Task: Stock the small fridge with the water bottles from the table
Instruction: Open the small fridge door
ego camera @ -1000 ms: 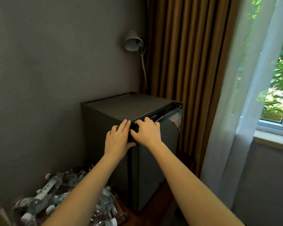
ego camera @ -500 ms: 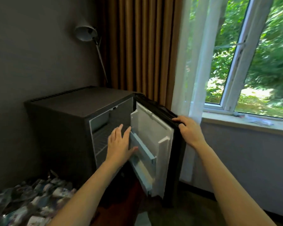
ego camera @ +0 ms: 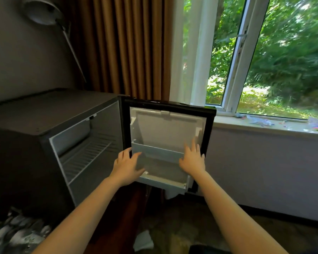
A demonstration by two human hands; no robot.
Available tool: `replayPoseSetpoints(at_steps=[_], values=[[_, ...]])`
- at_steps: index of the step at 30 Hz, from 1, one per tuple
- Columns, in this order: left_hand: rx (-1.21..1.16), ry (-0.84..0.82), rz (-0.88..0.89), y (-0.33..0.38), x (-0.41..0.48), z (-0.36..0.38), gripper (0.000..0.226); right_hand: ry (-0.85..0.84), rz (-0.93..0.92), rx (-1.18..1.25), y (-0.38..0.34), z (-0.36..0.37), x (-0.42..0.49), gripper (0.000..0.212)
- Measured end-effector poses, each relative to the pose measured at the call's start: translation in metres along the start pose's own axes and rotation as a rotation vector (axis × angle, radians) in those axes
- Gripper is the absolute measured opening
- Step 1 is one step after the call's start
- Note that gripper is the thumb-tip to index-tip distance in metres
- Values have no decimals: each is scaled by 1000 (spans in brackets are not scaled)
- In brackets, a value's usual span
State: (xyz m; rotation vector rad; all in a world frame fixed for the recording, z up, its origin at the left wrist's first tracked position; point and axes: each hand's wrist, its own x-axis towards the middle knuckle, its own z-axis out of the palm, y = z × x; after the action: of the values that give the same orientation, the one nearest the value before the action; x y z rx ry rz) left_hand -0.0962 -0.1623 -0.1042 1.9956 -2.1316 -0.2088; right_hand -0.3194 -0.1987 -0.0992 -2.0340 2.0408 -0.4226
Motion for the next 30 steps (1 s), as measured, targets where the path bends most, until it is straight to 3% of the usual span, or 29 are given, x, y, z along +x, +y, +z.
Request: replayPoseSetpoints(at_steps=[8,12,14,18,22,26,30], values=[[14,-87,-78,-32,83,24,68,-70,91,-9,26,39,92,73],[-42,-72,-99,-40,130,37,61,119,150,-61,14,59,117,76],[-97,-52,-106,-43,144,42,53,240,-7,21,-8,77,120,72],[-235,13,-128,-59,143,59,42,380,-564,268,-61,128,122,52],[-384,-115,-312,-92,92,82,31,138,-862,430,-104,172,119,42],[-500,-146,-587,-127,14,102,26,-285,-941,278,-131,219,101,32],[-566,-44,-828,-139,-58,111,25,-520,-1118,125,-154,257,66,30]])
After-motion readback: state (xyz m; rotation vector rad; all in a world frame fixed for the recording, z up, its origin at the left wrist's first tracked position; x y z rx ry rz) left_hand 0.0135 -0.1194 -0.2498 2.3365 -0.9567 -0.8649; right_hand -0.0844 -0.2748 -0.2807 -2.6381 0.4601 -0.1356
